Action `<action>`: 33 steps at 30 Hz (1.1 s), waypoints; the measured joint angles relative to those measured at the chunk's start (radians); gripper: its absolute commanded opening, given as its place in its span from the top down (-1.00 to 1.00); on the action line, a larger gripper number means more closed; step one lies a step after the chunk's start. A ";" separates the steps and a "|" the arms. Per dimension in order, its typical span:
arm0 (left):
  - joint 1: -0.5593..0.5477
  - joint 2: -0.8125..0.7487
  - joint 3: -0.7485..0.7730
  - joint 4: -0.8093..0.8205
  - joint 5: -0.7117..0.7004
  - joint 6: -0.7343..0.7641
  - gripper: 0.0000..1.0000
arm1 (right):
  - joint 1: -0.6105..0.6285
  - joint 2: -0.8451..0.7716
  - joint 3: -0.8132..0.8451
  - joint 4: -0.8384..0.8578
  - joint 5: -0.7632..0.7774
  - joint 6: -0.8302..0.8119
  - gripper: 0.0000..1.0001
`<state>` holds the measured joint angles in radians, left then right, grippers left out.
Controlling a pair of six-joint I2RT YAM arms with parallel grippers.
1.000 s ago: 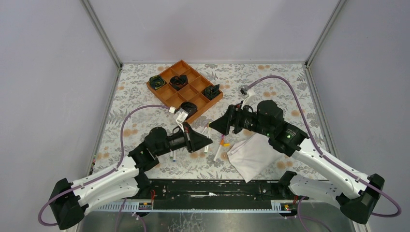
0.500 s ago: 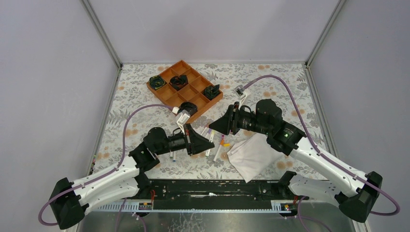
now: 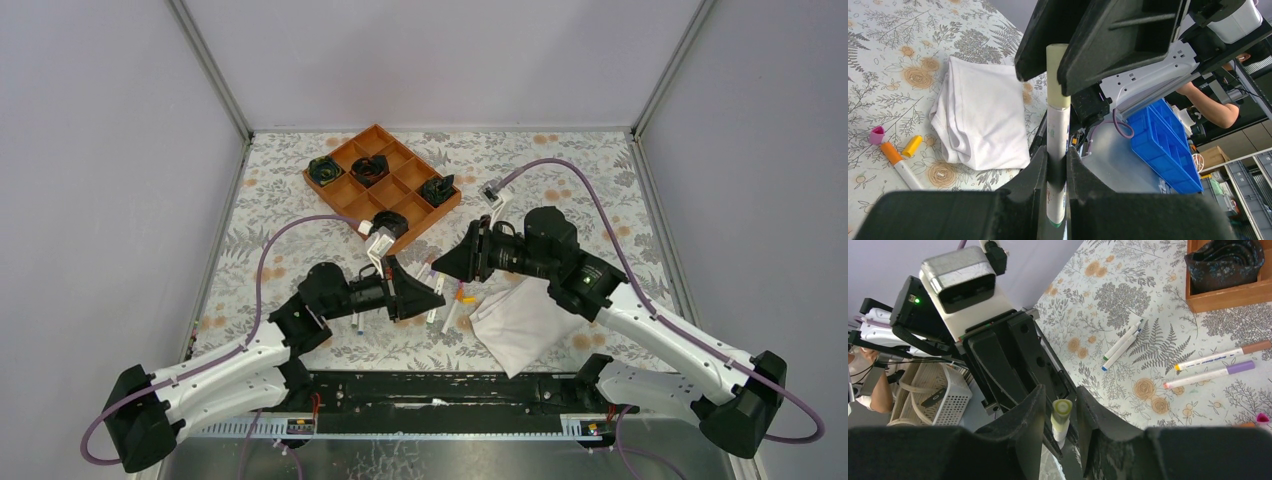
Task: Insert the pens into the pen caps
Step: Press the pen cap onto the pen.
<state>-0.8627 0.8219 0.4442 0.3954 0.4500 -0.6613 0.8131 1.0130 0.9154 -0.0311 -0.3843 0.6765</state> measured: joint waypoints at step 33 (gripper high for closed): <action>-0.002 0.035 0.064 -0.119 -0.034 0.031 1.00 | -0.016 0.011 -0.031 -0.005 -0.017 0.036 1.00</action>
<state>-0.8650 0.8574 0.5083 0.2764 0.4164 -0.6300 0.7971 1.0237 0.8848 -0.0357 -0.4011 0.7124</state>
